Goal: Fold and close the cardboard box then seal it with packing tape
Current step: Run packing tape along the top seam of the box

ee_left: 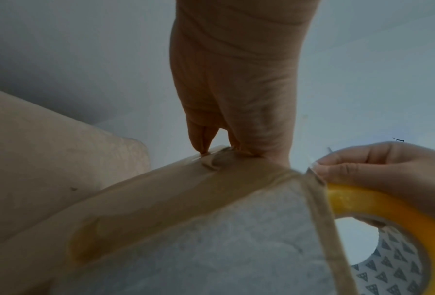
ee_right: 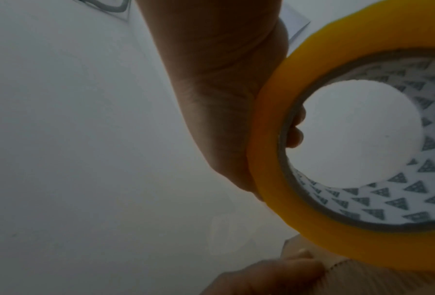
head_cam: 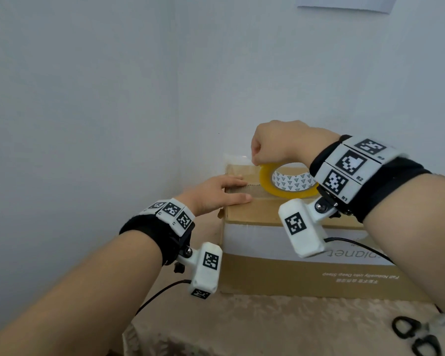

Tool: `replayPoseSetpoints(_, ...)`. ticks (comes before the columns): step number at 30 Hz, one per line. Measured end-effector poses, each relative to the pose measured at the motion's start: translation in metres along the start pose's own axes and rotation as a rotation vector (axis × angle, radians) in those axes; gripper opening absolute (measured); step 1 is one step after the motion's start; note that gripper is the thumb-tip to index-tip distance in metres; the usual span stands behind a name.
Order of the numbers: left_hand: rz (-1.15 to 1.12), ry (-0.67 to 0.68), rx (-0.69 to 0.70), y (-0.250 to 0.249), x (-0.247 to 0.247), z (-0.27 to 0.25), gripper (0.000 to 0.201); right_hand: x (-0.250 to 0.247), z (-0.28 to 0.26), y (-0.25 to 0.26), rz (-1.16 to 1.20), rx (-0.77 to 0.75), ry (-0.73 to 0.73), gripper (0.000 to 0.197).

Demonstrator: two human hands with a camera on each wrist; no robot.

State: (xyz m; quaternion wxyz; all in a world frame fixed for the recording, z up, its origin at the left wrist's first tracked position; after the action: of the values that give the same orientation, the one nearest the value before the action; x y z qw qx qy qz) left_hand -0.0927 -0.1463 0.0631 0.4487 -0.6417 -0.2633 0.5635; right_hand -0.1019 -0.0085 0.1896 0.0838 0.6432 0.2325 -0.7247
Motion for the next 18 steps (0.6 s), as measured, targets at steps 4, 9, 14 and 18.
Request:
replayPoseSetpoints(4,-0.121,-0.04,0.021,0.001,0.002,-0.001,0.039,0.003,0.007,0.022,-0.134,-0.064,0.051,0.016)
replayPoseSetpoints(9,-0.329,-0.066,0.004,0.003,0.0,-0.008,0.047,0.006,0.013,0.036,-0.235,-0.071,0.13,0.019)
replayPoseSetpoints(14,-0.413,-0.33,-0.002,0.01,-0.009,-0.008,0.031,0.006,0.017,0.039,-0.261,-0.045,0.125,0.022)
replayPoseSetpoints(18,-0.496,-0.328,-0.01,0.004,-0.008,-0.011,0.025,0.005,0.016,0.039,-0.202,-0.051,0.058,0.015)
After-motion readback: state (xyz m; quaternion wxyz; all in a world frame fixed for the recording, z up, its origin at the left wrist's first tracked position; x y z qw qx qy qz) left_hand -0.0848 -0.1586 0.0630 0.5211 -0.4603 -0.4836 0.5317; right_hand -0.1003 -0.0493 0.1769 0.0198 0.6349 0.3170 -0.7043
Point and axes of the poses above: each hand's wrist, its own z-axis towards the middle knuckle, its own x-axis out of the palm, y = z × x, the point moved 2 cm from there along z, towards the middle knuckle, and after that the axes turned 4 degrees about -z, right-handed, at the moved point
